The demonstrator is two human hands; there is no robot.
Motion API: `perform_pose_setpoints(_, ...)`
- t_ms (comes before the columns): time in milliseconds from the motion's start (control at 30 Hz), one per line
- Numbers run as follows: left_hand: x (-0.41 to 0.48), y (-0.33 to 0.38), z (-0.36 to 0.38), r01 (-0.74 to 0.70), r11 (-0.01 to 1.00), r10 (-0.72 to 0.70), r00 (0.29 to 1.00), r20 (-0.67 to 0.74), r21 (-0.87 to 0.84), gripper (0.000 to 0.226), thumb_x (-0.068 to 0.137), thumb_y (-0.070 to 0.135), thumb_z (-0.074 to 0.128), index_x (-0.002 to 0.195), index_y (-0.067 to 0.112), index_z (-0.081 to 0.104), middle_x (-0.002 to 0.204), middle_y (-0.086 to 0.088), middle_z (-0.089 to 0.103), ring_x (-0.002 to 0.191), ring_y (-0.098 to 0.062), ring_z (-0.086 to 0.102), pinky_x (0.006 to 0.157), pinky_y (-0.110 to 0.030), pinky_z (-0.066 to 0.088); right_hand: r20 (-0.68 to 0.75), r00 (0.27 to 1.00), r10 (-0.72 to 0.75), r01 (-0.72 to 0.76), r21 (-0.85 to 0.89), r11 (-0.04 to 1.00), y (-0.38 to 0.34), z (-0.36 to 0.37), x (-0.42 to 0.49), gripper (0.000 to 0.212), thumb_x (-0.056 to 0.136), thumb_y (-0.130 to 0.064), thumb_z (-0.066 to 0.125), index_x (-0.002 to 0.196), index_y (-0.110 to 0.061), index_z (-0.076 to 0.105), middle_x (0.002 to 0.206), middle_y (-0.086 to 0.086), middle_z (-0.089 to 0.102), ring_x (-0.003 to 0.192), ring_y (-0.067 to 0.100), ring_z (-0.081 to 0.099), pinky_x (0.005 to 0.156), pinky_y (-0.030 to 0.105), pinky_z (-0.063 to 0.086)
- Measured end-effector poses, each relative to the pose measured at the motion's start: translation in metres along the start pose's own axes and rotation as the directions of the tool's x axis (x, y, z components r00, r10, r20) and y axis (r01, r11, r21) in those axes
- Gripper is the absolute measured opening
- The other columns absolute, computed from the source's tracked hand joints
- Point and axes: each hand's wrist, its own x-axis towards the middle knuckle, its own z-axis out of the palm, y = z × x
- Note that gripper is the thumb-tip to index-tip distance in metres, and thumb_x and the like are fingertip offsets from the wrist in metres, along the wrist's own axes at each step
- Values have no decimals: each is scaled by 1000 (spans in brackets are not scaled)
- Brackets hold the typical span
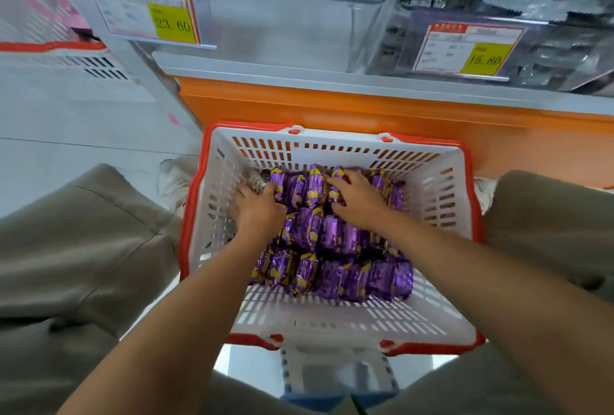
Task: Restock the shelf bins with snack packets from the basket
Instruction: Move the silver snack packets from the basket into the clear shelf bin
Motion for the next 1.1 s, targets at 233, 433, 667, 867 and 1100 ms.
perform_pose_setpoints(233, 0, -2, -6, -71, 997, 76, 982, -171, 38, 34, 89, 16, 55, 124, 15, 52, 134, -17, 40, 117, -36, 43, 95, -50, 46, -146, 989, -38, 53, 104, 993, -1, -3, -4, 47, 99, -21, 48, 144, -11, 41, 146, 14, 36, 132, 31, 33, 107, 41, 35)
perform_pose_setpoints(433, 3, -3, -11, -97, 993, 79, 966, -245, -63, 27, 90, -1, 52, 116, 4, 50, 120, -18, 56, 87, -35, 62, 69, -43, 54, -186, 982, -47, 80, 178, 981, -1, -3, -9, 39, 99, -20, 49, 137, -9, 49, 141, 13, 40, 131, 29, 36, 108, 39, 33)
perform_pose_setpoints(667, 8, 5, -15, 9, 999, -21, 976, -219, -54, 24, 94, 5, 56, 115, 3, 46, 109, -19, 61, 96, -35, 63, 72, -41, 52, -173, 984, -42, 79, 217, 973, 2, -7, -13, 37, 100, -20, 49, 135, -10, 51, 139, 11, 42, 127, 25, 40, 104, 36, 37)
perform_pose_setpoints(867, 13, 0, -16, -41, 998, 24, 960, -279, -56, 16, 98, 12, 47, 104, 6, 61, 98, -13, 66, 82, -29, 63, 60, -37, 47, -291, 954, -73, 151, 256, 955, -1, -5, -11, 31, 100, -15, 48, 129, -8, 56, 131, 10, 47, 109, 22, 50, 93, 31, 40)
perform_pose_setpoints(1100, -31, 15, -25, -485, 874, 429, 794, -431, -25, 9, 90, 15, 57, 91, 7, 56, 91, -9, 55, 75, -26, 53, 60, -35, 38, -78, 993, 89, 10, 805, 593, -41, -20, -8, 29, 103, -23, 44, 125, -5, 50, 105, 19, 62, 85, 26, 63, 82, 44, 54)
